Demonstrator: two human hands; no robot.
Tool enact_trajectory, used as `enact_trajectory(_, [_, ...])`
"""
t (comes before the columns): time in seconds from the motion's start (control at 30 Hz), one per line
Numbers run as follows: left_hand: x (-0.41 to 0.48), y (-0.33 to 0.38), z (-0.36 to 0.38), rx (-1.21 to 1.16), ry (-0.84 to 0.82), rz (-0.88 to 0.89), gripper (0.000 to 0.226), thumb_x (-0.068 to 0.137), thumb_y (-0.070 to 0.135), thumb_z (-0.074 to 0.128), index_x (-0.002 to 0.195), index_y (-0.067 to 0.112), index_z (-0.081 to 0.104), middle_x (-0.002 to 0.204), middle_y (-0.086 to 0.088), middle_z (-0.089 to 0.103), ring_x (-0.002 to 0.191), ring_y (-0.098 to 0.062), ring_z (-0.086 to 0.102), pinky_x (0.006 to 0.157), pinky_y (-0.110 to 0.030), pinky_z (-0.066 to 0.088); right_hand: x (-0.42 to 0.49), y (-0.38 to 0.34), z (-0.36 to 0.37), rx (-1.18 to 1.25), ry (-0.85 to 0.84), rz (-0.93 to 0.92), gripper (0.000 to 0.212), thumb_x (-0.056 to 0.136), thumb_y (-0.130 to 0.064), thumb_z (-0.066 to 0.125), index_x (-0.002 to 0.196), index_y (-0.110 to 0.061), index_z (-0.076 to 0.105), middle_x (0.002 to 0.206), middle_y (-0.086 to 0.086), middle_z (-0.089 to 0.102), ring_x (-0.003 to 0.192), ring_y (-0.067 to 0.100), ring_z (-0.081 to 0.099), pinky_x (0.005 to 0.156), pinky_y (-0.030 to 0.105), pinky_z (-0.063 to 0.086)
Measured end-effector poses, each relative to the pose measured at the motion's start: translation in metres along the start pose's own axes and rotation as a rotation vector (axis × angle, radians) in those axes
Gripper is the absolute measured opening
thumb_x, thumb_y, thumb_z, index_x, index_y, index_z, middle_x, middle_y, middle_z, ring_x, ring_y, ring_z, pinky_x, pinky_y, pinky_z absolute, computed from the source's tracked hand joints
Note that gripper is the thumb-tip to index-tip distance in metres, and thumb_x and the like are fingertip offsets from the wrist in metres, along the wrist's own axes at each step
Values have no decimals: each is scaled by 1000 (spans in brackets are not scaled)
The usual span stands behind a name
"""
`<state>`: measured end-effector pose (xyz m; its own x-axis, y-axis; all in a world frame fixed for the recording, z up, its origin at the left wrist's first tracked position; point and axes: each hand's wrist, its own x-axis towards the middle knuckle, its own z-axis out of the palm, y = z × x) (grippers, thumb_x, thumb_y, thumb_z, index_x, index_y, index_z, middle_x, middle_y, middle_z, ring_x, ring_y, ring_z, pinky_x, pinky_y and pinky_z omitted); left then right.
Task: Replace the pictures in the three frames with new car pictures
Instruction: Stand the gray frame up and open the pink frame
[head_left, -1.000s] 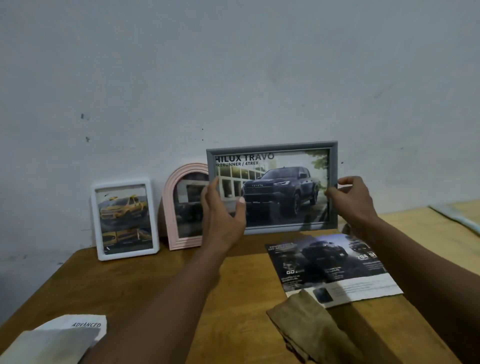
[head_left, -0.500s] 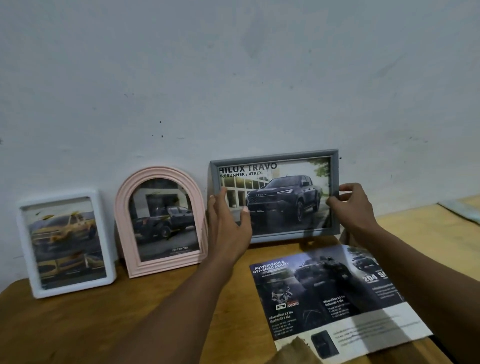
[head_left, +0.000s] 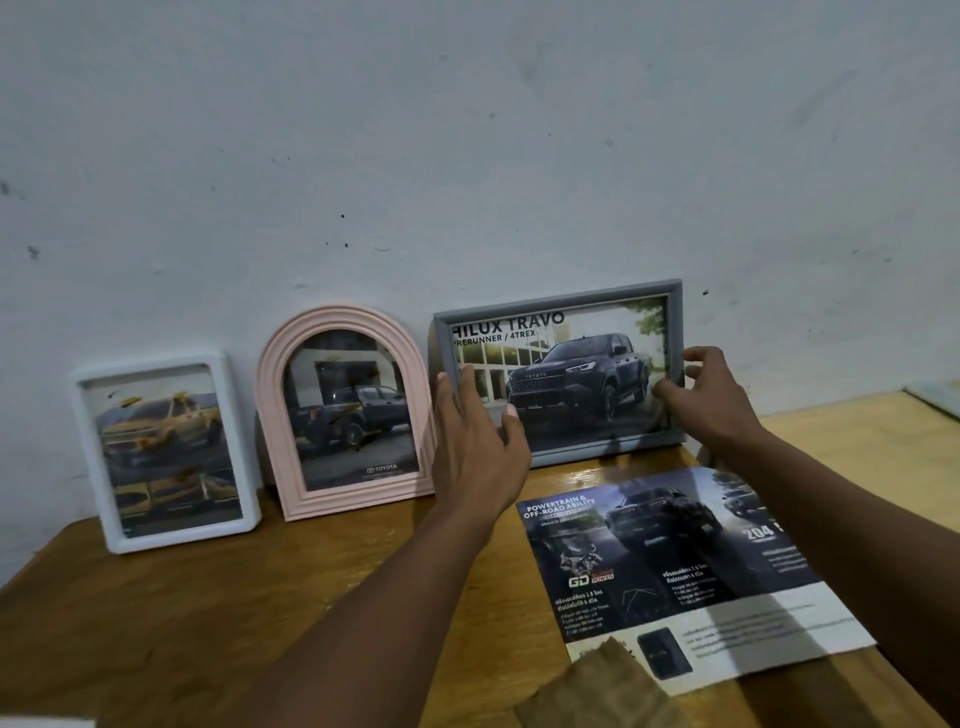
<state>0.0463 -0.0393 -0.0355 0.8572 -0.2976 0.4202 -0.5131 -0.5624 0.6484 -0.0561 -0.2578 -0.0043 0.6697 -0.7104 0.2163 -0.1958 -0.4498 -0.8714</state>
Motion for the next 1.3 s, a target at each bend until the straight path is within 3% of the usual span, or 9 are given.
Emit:
enact_trajectory(0.13, [-4, -3, -28, 62, 97, 79, 63, 101, 43, 49, 154, 30, 17, 156, -1, 25, 133, -23, 43, 98, -44, 52, -19, -27, 4, -10, 2, -81, 48, 95, -18, 60, 138, -13, 39, 113, 8, 52, 86, 21, 55, 72, 33, 45])
enact_trajectory(0.27, [-6, -29, -68, 110, 181, 10, 61, 100, 42, 52, 153, 27, 24, 156, -4, 29, 136, -25, 40, 101, -42, 48, -46, -64, 39, 51, -182, -158, 25, 96, -14, 58, 119, -17, 49, 100, 6, 63, 85, 15, 61, 64, 25, 48])
enact_trajectory(0.37, [-4, -65, -100, 108, 249, -57, 60, 101, 41, 52, 152, 25, 26, 155, -4, 30, 138, -28, 38, 105, -48, 47, -67, -87, 84, 67, -337, -215, 31, 94, -14, 61, 123, -18, 50, 102, 4, 63, 90, 15, 63, 71, 25, 51])
enact_trajectory(0.47, [-3, -99, -123, 41, 286, -121, 59, 102, 38, 52, 154, 24, 26, 157, -3, 27, 141, -29, 35, 109, -42, 39, -80, -100, 132, 82, -392, -244, 41, 94, -17, 63, 130, -19, 45, 108, -1, 59, 94, 11, 61, 71, 22, 50])
enact_trajectory(0.67, [-1, -131, -128, -111, 268, -181, 64, 103, 37, 53, 157, 28, 20, 163, 1, 22, 143, -28, 35, 101, -33, 36, -85, -104, 189, 127, -294, -233, 25, 98, -19, 57, 119, -23, 43, 98, -6, 56, 87, 11, 61, 68, 26, 54])
enact_trajectory(0.83, [2, -135, -120, -134, 234, -201, 65, 102, 42, 53, 156, 34, 19, 163, 0, 25, 145, -29, 33, 112, -48, 40, -86, -102, 204, 145, -292, -223, 31, 97, -18, 58, 122, -22, 40, 108, 2, 57, 93, 14, 61, 77, 34, 57])
enact_trajectory(0.97, [-4, -129, -127, -154, 247, -189, 64, 100, 42, 57, 154, 35, 24, 160, 1, 27, 142, -28, 35, 107, -48, 44, -91, -104, 197, 195, -267, -230, 31, 95, -17, 60, 120, -22, 42, 107, -1, 59, 93, 11, 61, 78, 35, 58])
enact_trajectory(1.17, [-34, -108, -158, -174, 289, -195, 58, 98, 42, 60, 149, 33, 34, 153, -2, 35, 137, -26, 37, 100, -40, 41, -118, -114, 159, 275, -223, -269, 27, 94, -10, 62, 114, -18, 46, 103, -9, 57, 91, 5, 59, 69, 22, 51])
enact_trajectory(1.3, [-70, -91, -173, -261, 265, -253, 49, 99, 45, 58, 142, 26, 44, 139, -6, 49, 123, -25, 49, 89, -35, 45, -148, -109, 134, 296, -203, -264, 30, 92, -10, 64, 114, -22, 48, 106, -11, 54, 99, 11, 58, 78, 28, 54])
